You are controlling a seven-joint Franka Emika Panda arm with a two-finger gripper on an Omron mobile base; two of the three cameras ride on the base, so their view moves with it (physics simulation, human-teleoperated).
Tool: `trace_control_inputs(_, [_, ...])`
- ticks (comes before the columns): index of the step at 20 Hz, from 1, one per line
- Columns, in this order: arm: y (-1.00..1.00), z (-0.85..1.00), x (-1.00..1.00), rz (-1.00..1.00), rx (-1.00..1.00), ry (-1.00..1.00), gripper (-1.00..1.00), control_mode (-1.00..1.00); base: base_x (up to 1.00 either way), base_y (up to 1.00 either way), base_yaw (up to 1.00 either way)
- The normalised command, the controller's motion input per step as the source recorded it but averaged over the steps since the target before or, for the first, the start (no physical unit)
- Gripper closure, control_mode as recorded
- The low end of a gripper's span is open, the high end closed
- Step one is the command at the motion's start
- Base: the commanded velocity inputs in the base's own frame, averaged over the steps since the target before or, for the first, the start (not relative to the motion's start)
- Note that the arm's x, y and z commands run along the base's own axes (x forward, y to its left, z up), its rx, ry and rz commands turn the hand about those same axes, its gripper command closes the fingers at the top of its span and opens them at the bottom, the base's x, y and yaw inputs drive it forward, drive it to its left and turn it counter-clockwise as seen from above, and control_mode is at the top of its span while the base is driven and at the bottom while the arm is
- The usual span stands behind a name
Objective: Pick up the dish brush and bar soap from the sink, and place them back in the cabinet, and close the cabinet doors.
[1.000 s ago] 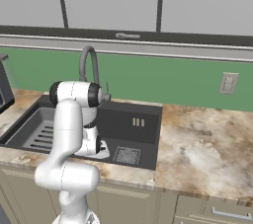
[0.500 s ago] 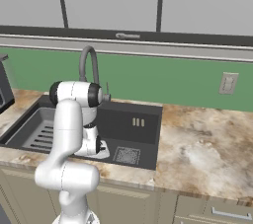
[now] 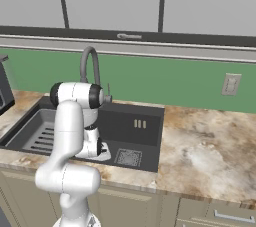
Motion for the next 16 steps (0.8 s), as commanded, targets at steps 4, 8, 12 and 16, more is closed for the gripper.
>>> trace_control_inputs(4, [0.00,0.00,0.00,0.00,0.00,0.00,1.00,-1.00,0.00,0.00,0.00])
trace_control_inputs(8, [0.00,0.02,0.00,0.00,0.00,0.00,1.00,-1.00,0.00,0.00,0.00])
trace_control_inputs(12, [0.00,0.04,0.00,0.00,0.00,0.00,1.00,-1.00,0.00,0.00,0.00])
trace_control_inputs(16, [0.00,0.04,0.00,0.00,0.00,0.00,1.00,-1.00,0.00,0.00,0.00])
